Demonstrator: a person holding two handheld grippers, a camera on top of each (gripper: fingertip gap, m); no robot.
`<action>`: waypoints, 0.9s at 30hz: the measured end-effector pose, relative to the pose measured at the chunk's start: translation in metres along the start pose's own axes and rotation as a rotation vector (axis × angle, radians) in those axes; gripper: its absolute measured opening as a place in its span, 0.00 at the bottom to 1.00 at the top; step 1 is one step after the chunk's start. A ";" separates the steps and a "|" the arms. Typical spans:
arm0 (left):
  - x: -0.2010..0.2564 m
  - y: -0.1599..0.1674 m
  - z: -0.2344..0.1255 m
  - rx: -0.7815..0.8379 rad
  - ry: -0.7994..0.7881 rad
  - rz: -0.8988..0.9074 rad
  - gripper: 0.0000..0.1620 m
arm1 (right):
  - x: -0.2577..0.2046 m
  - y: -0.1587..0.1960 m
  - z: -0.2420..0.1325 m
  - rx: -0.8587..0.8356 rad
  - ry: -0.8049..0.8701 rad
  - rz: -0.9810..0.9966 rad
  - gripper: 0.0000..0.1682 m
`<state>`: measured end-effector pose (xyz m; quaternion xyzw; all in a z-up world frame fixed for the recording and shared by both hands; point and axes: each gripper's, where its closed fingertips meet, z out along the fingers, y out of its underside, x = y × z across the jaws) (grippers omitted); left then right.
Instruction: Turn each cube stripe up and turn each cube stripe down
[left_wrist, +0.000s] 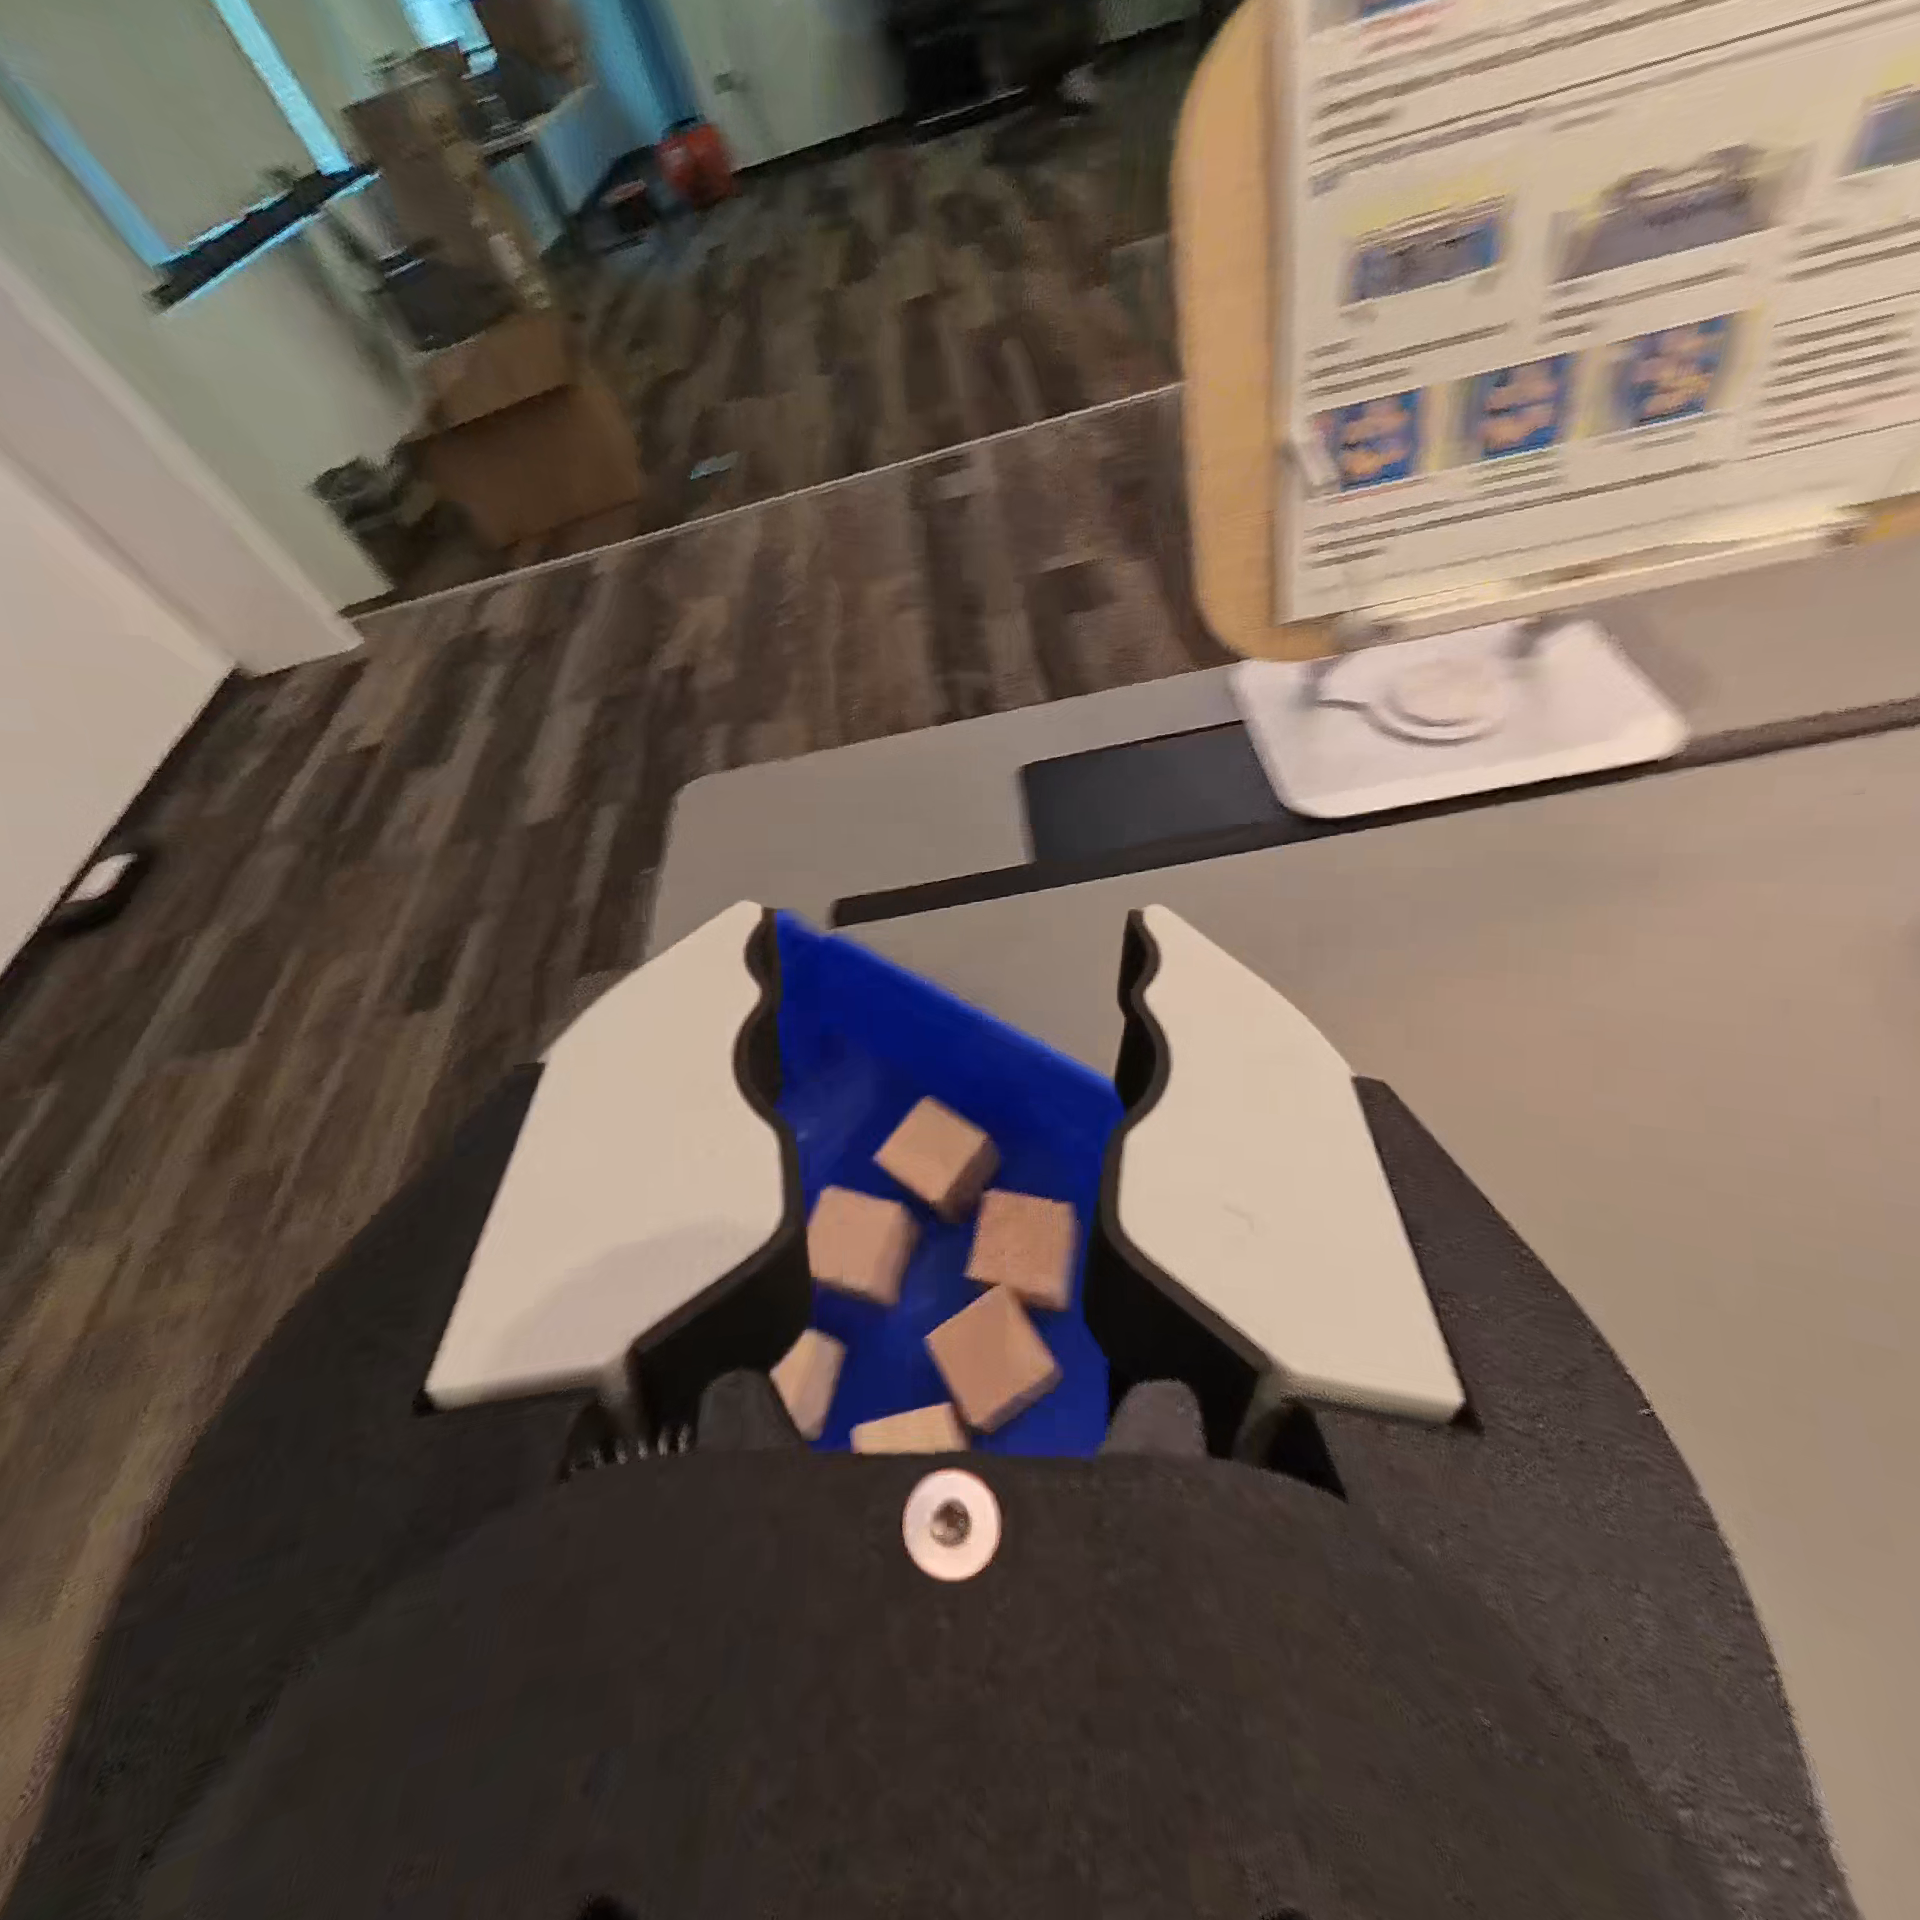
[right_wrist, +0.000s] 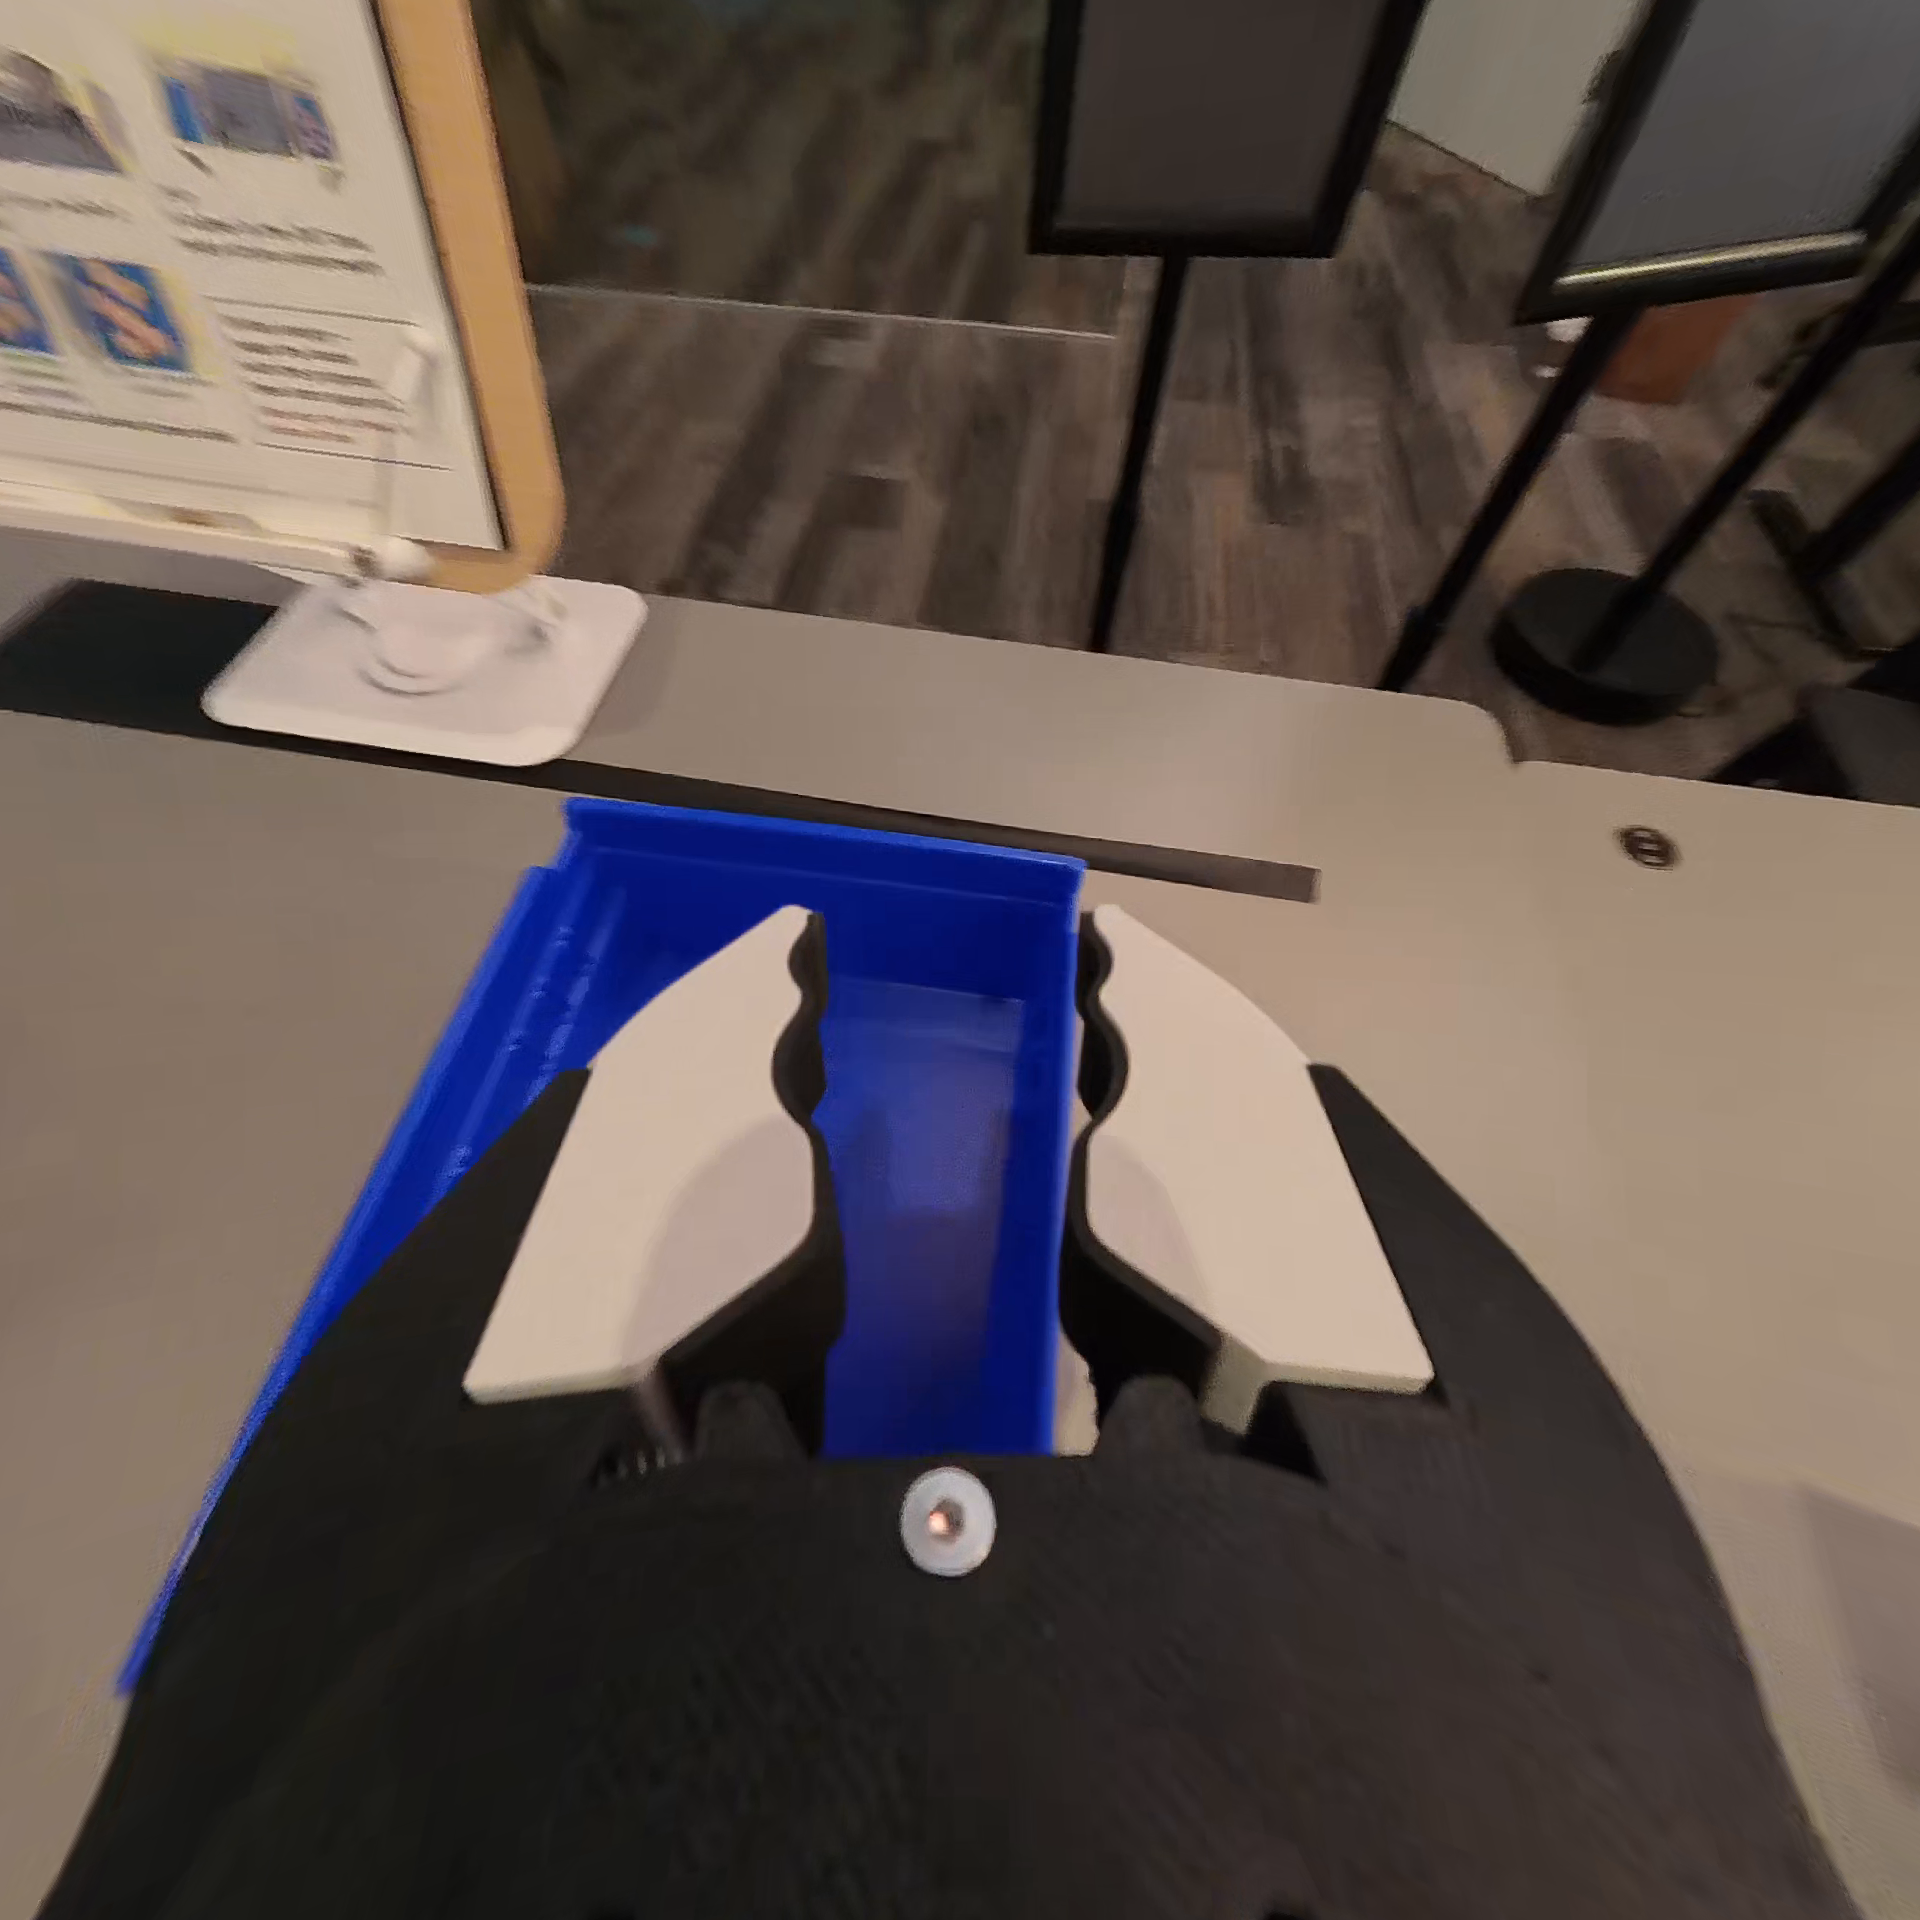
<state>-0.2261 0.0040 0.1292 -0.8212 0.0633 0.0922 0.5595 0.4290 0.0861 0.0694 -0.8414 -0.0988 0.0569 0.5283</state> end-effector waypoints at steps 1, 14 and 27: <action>-0.017 0.012 -0.001 -0.023 -0.052 -0.010 0.39 | -0.007 0.001 -0.001 0.006 -0.047 0.014 0.29; -0.102 0.219 -0.015 -0.650 -0.098 -0.408 0.47 | -0.063 0.001 0.006 -0.006 -0.210 -0.196 0.29; -0.064 0.263 0.006 -0.879 0.043 -0.474 0.25 | -0.077 0.010 0.006 -0.056 -0.273 -0.247 0.29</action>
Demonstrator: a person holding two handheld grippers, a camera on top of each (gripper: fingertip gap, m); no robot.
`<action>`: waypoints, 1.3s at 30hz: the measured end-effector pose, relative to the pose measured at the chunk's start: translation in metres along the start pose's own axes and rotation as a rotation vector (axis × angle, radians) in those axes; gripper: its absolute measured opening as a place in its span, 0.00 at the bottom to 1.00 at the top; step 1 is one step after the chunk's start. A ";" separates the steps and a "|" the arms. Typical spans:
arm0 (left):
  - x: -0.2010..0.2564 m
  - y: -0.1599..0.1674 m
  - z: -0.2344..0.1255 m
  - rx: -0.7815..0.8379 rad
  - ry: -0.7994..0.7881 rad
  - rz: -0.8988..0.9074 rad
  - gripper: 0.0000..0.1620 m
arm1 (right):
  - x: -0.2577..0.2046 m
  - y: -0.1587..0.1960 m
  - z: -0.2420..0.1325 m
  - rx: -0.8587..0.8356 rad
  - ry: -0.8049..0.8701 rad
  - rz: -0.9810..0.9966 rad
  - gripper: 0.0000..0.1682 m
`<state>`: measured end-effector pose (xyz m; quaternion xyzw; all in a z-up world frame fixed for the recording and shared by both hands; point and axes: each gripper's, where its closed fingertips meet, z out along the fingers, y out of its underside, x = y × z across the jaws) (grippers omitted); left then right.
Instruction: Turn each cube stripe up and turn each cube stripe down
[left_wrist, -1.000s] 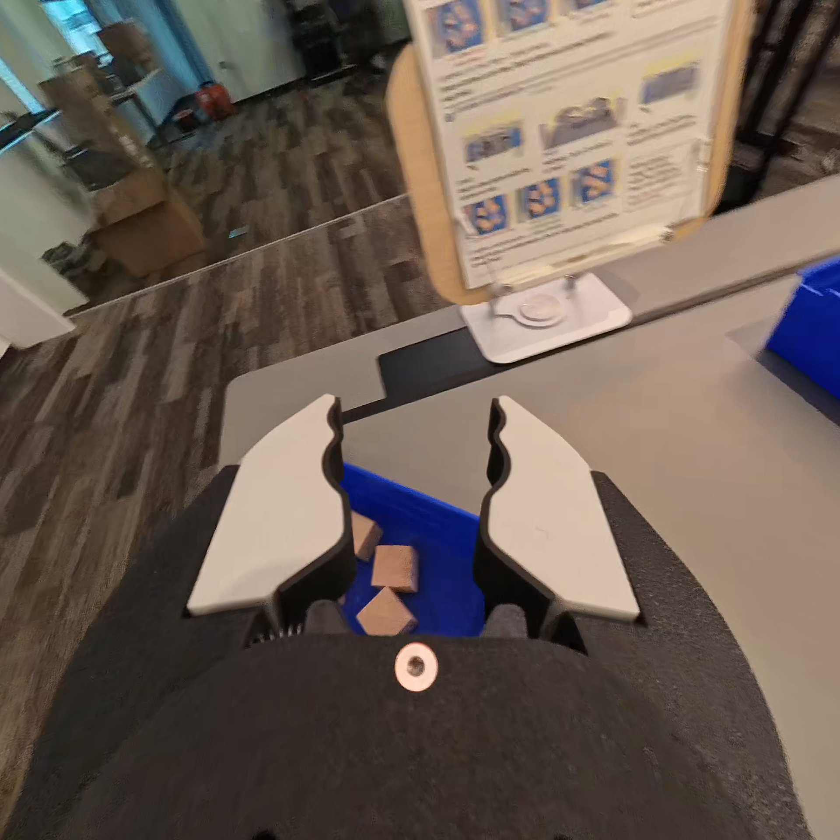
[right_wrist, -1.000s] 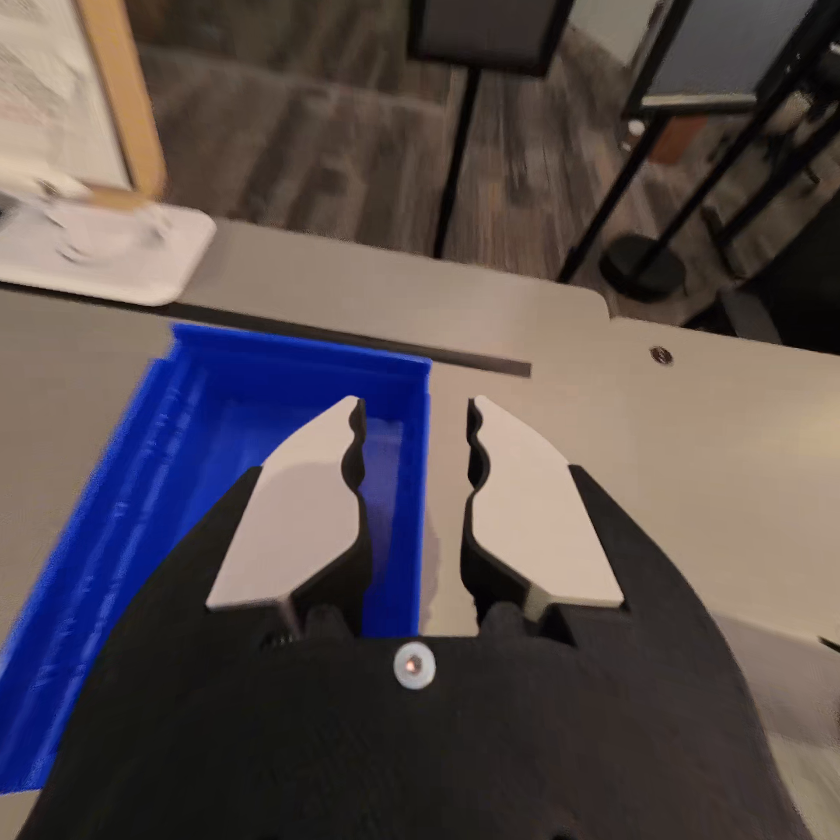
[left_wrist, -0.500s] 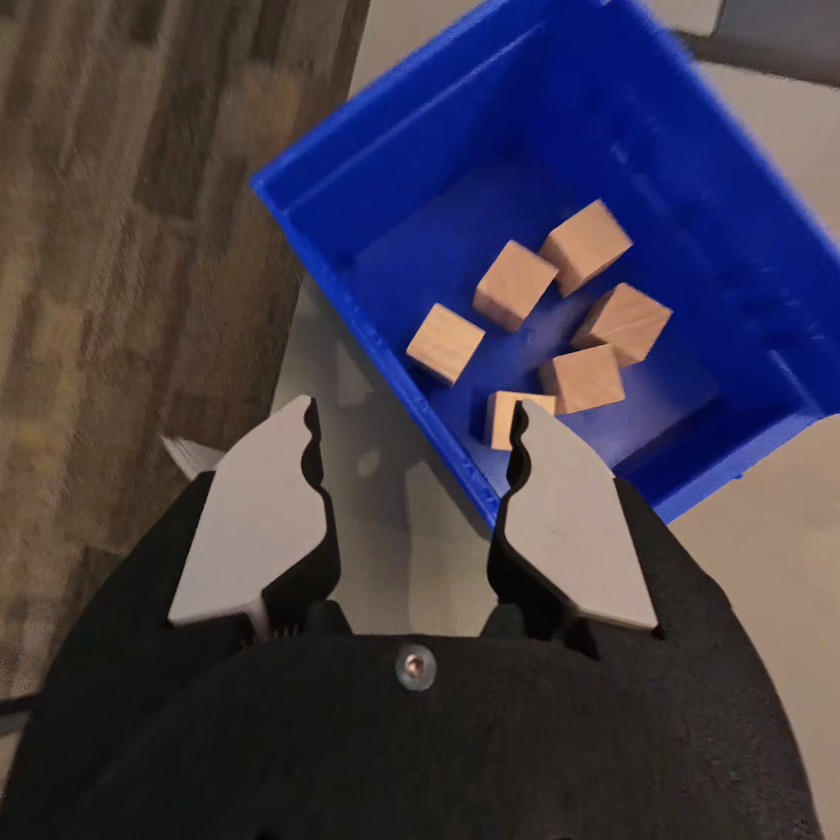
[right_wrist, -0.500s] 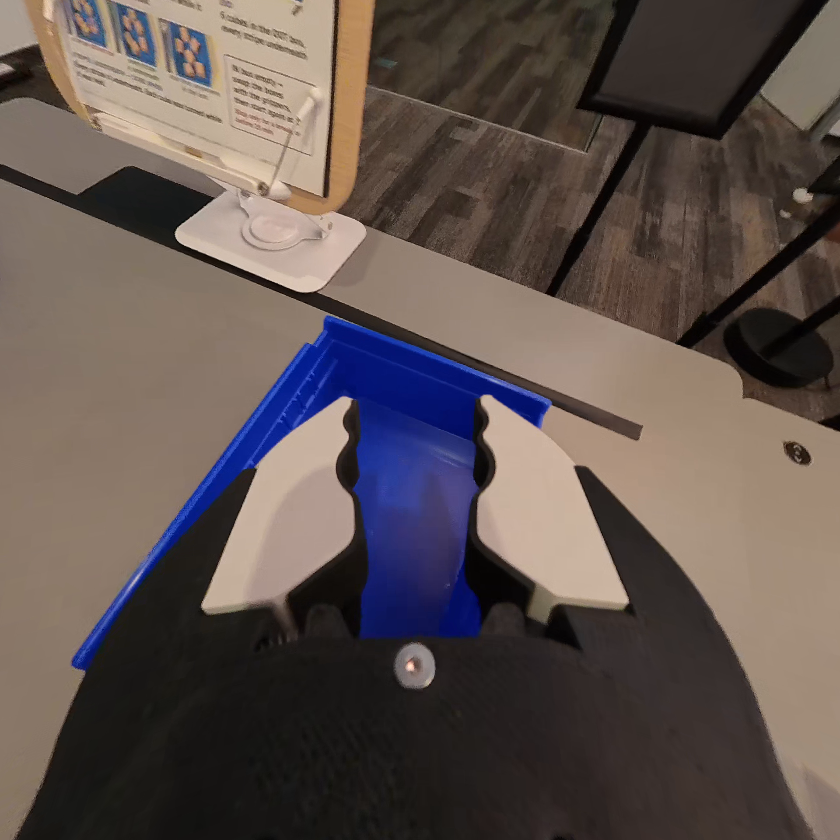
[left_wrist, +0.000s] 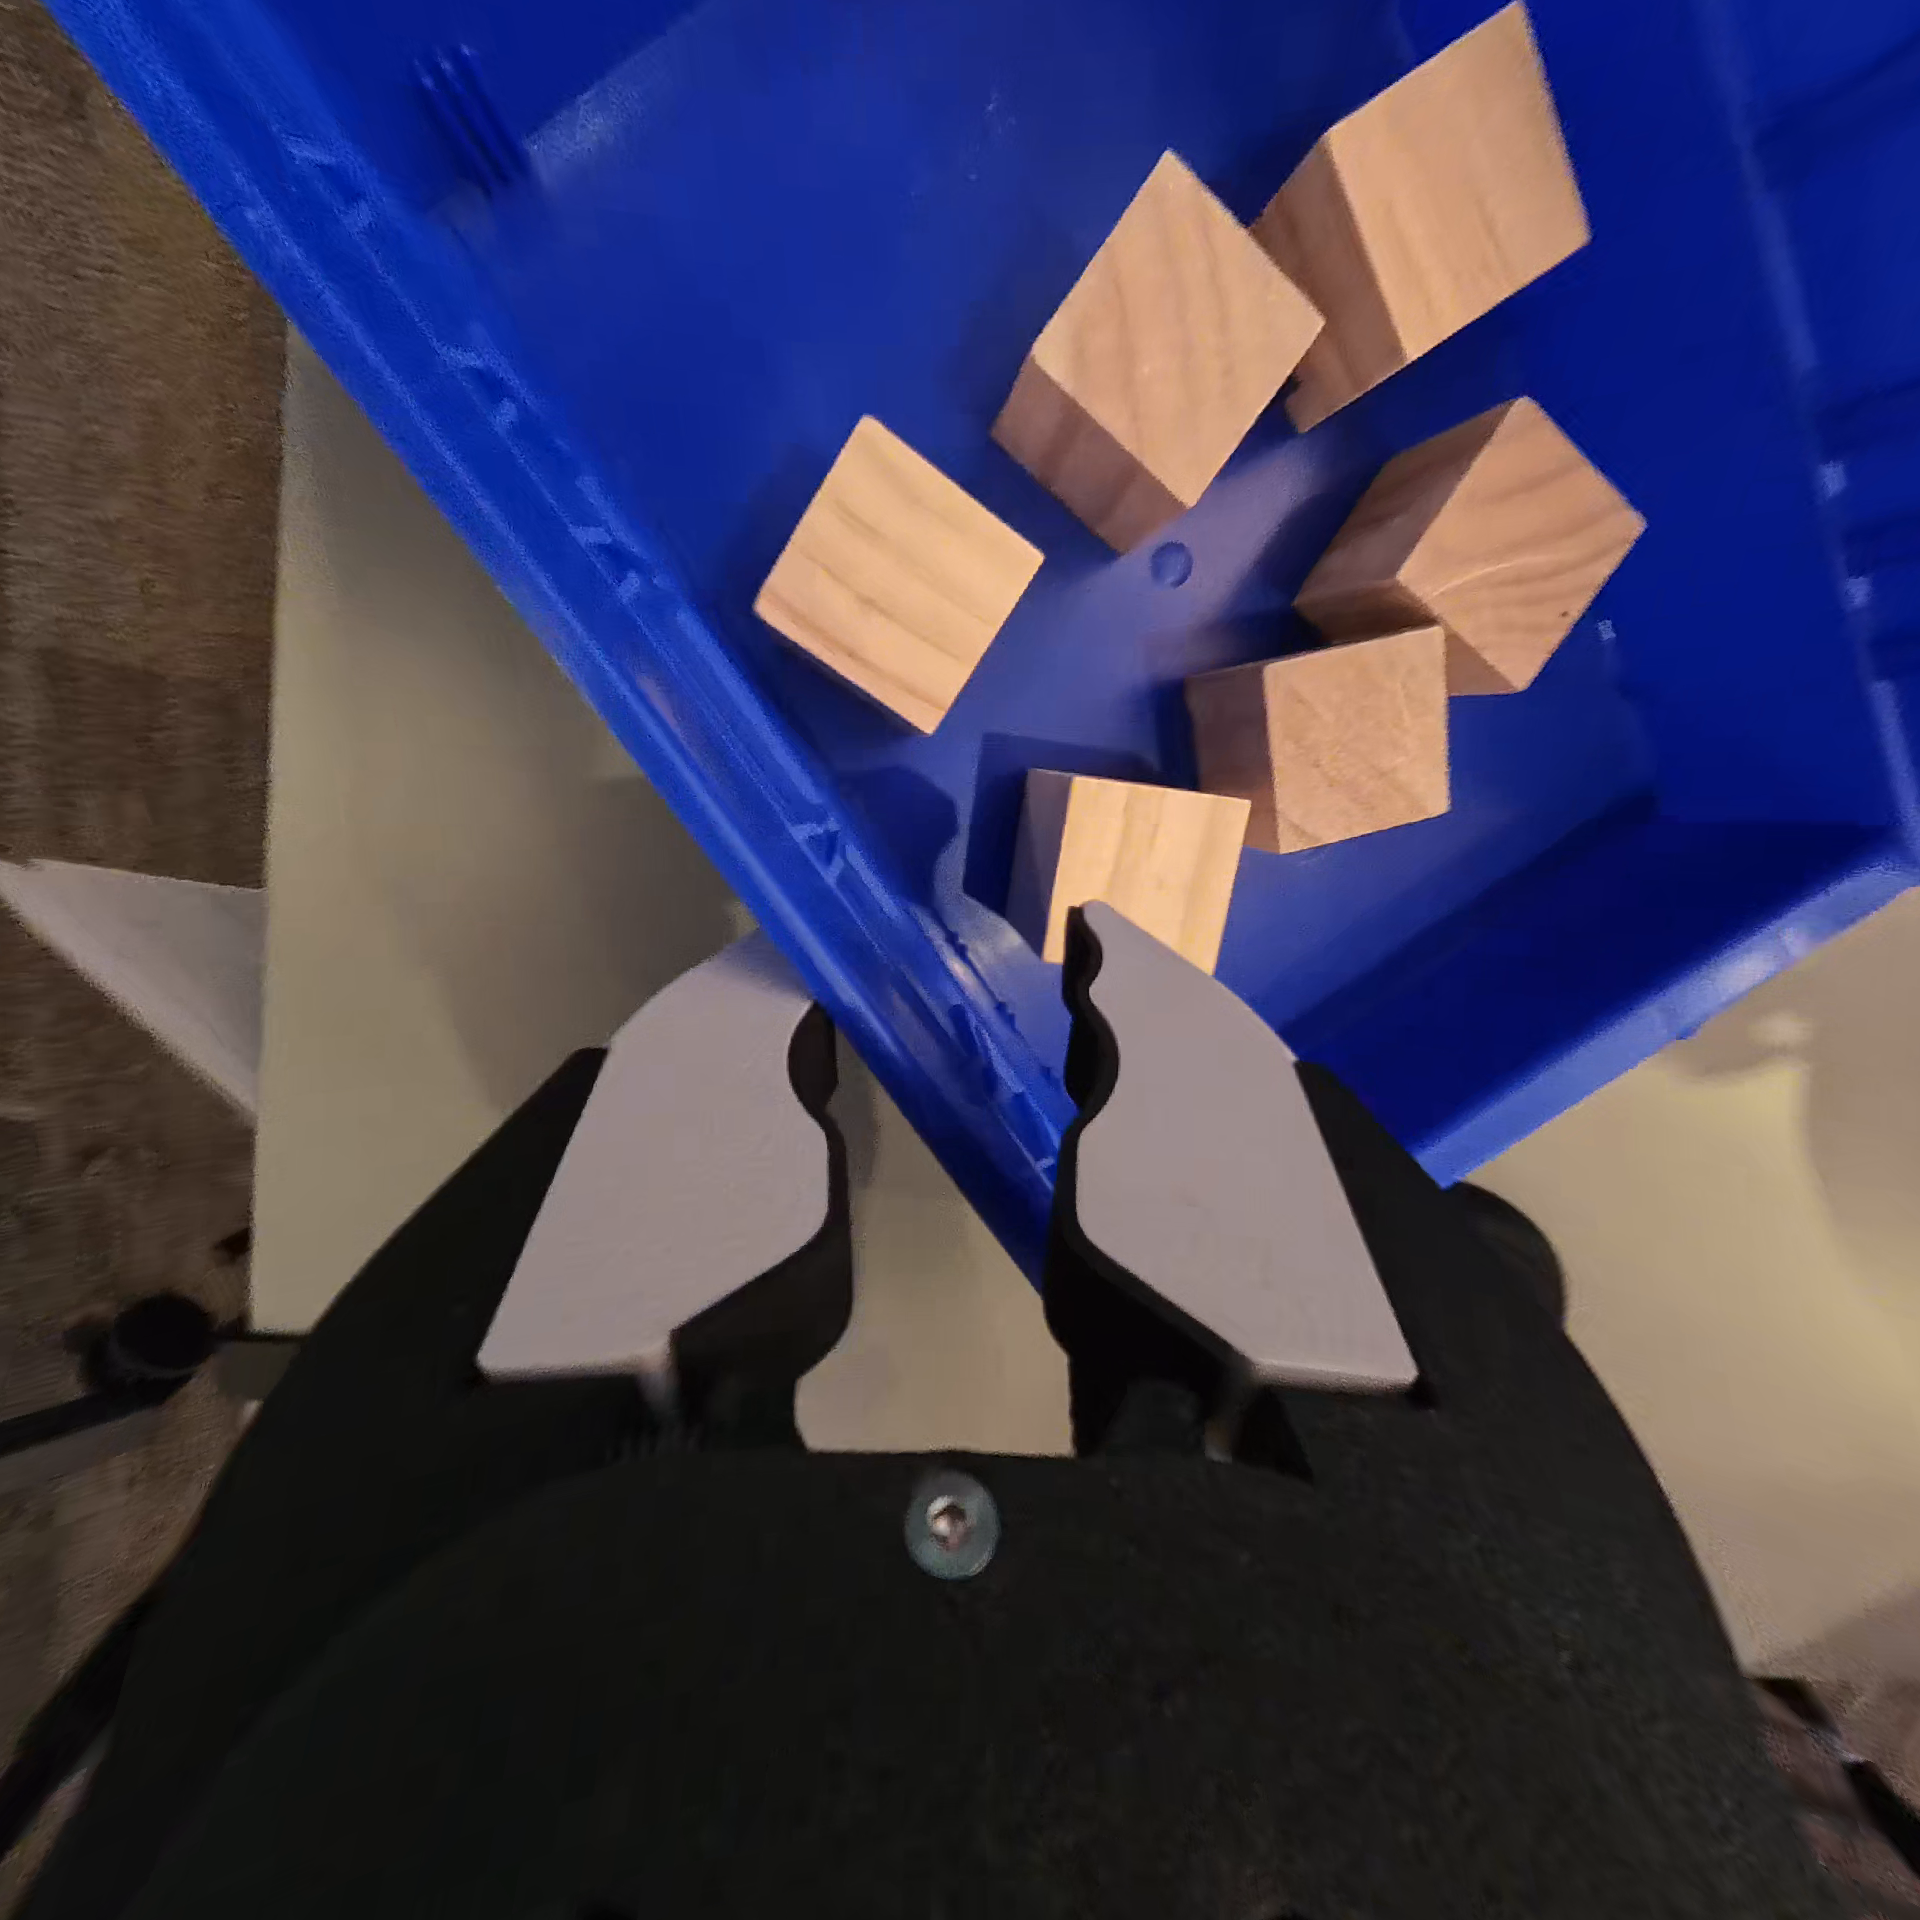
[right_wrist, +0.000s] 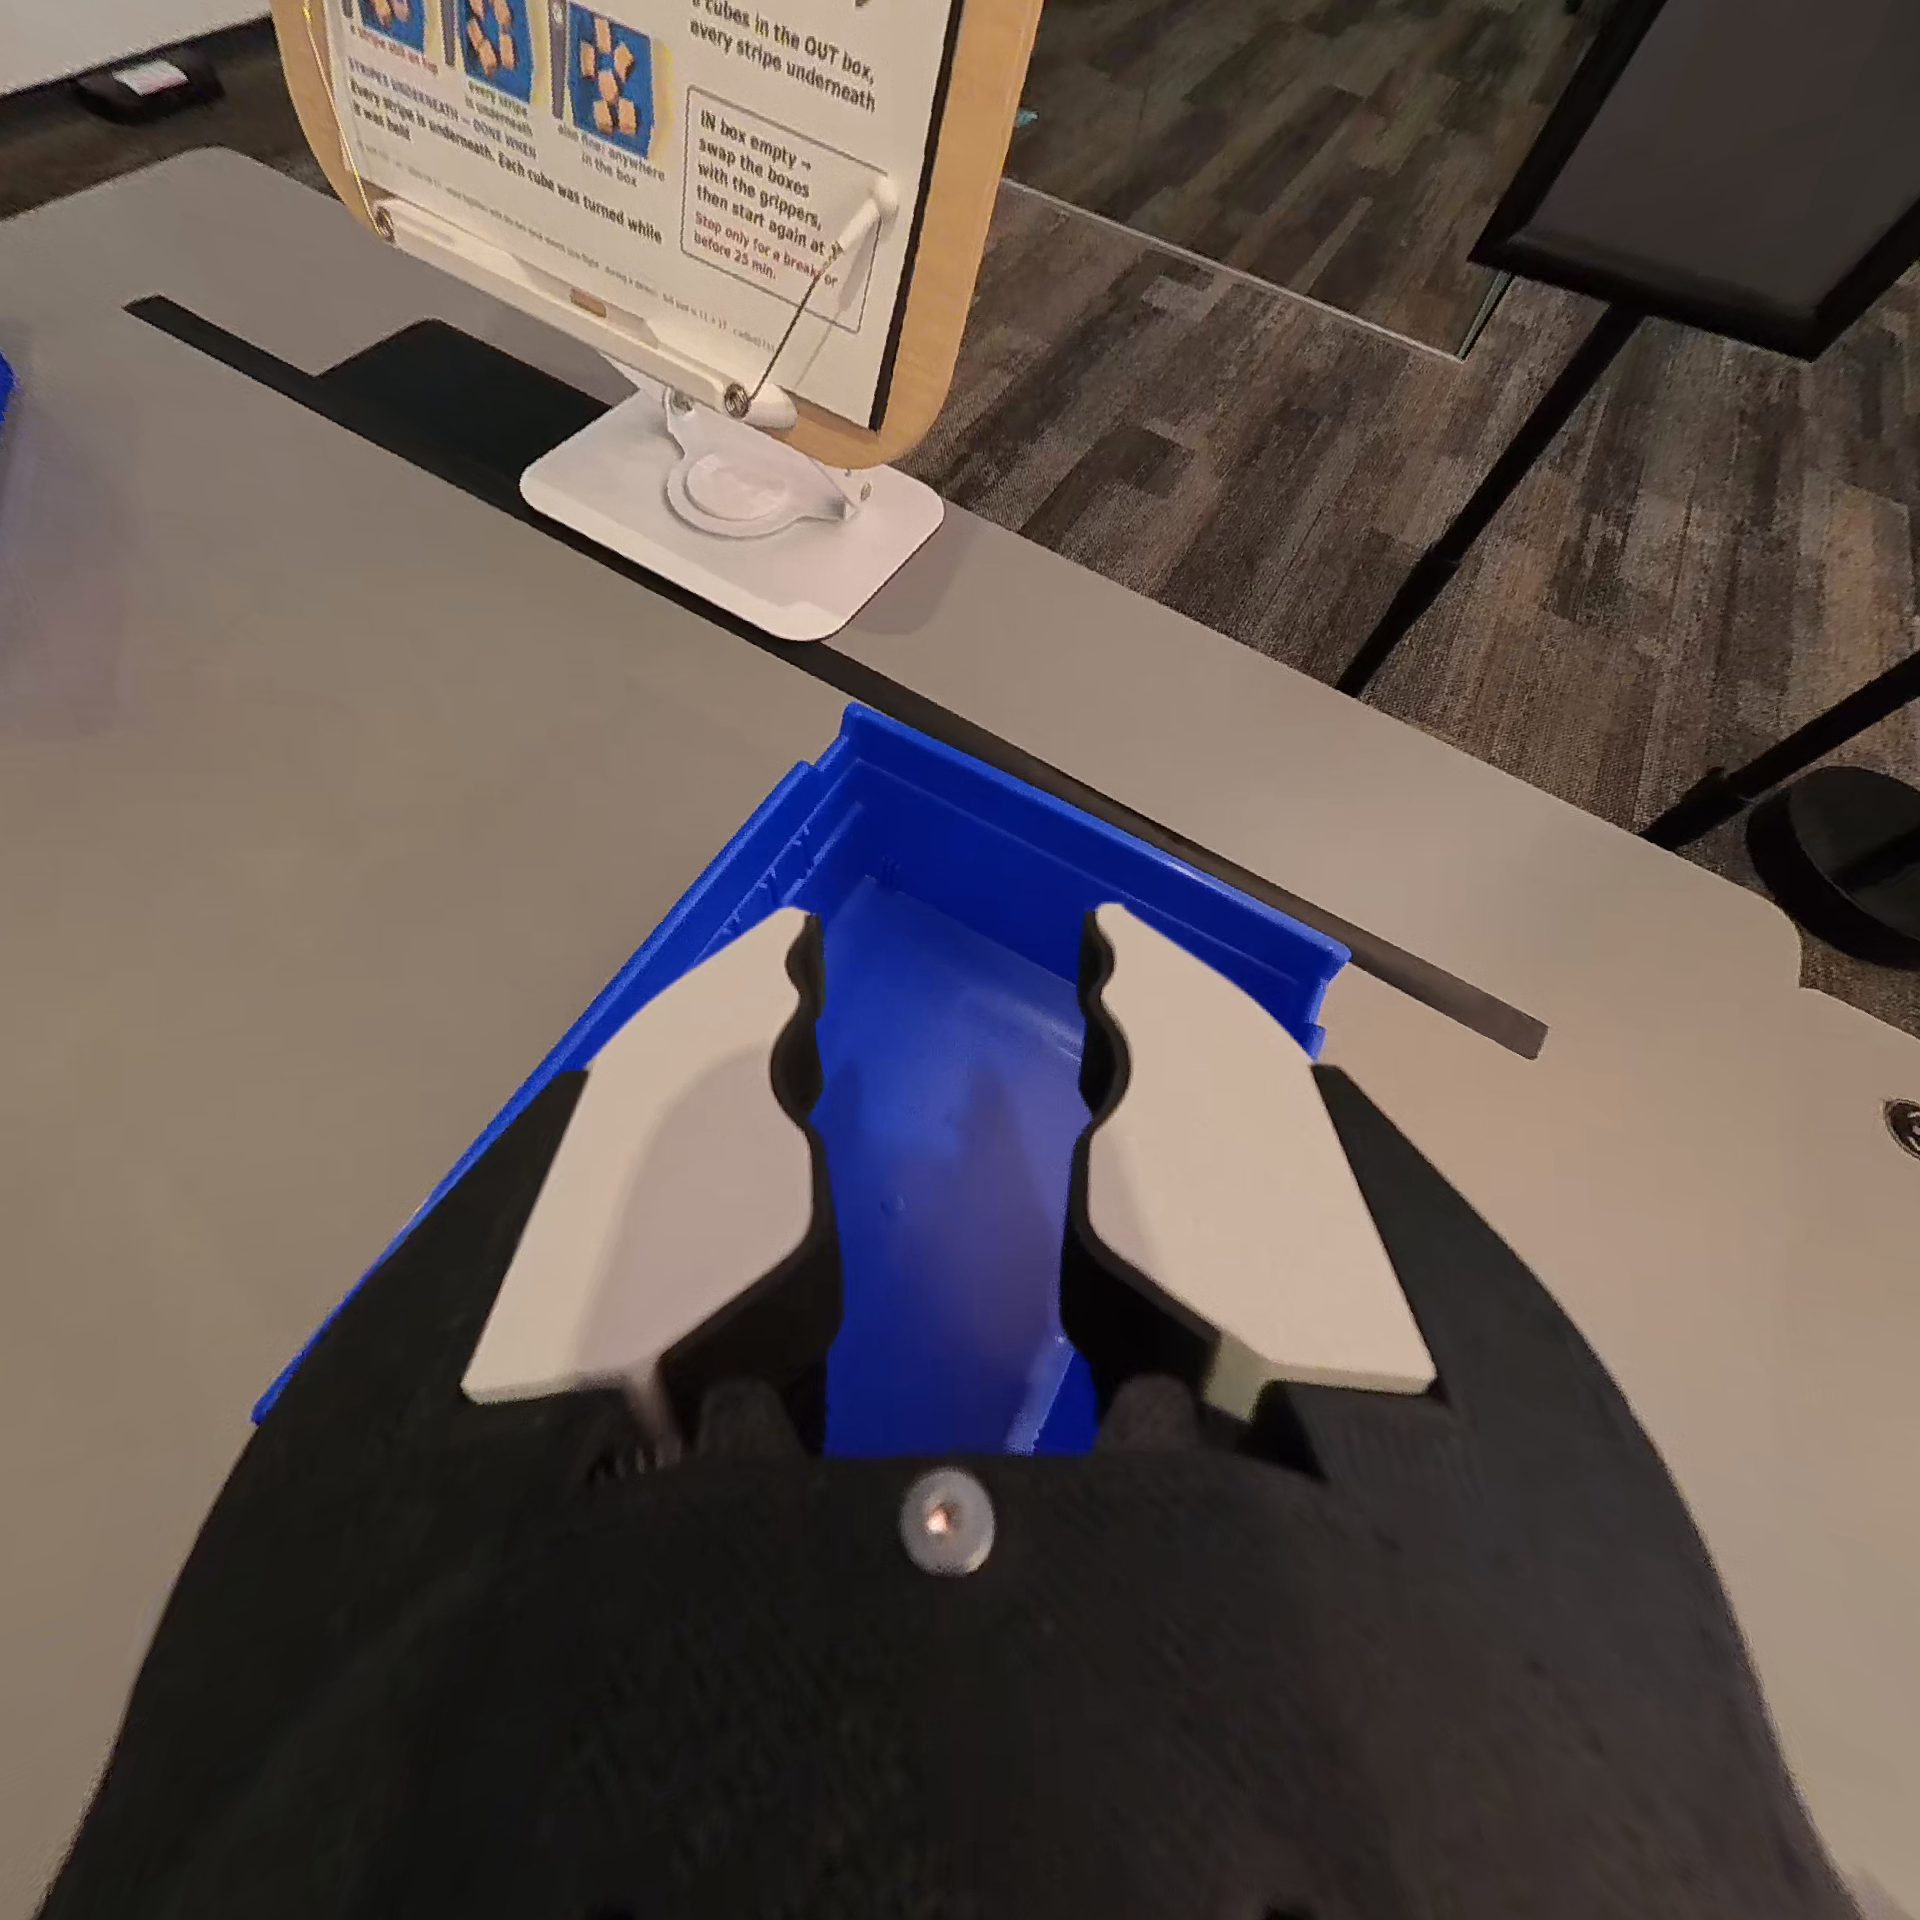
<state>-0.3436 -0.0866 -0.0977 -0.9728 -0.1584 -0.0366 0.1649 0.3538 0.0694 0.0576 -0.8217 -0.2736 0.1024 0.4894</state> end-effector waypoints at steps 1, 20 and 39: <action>-0.001 -0.002 0.001 -0.012 -0.027 0.031 0.25 | -0.001 0.000 0.000 -0.002 0.000 -0.009 0.29; 0.047 -0.067 0.032 -0.070 -0.185 0.686 0.18 | -0.027 0.019 0.041 -0.170 -0.007 -0.160 0.27; 0.194 -0.026 -0.046 0.394 0.313 1.092 0.37 | -0.046 0.024 0.064 -0.229 0.022 -0.314 0.27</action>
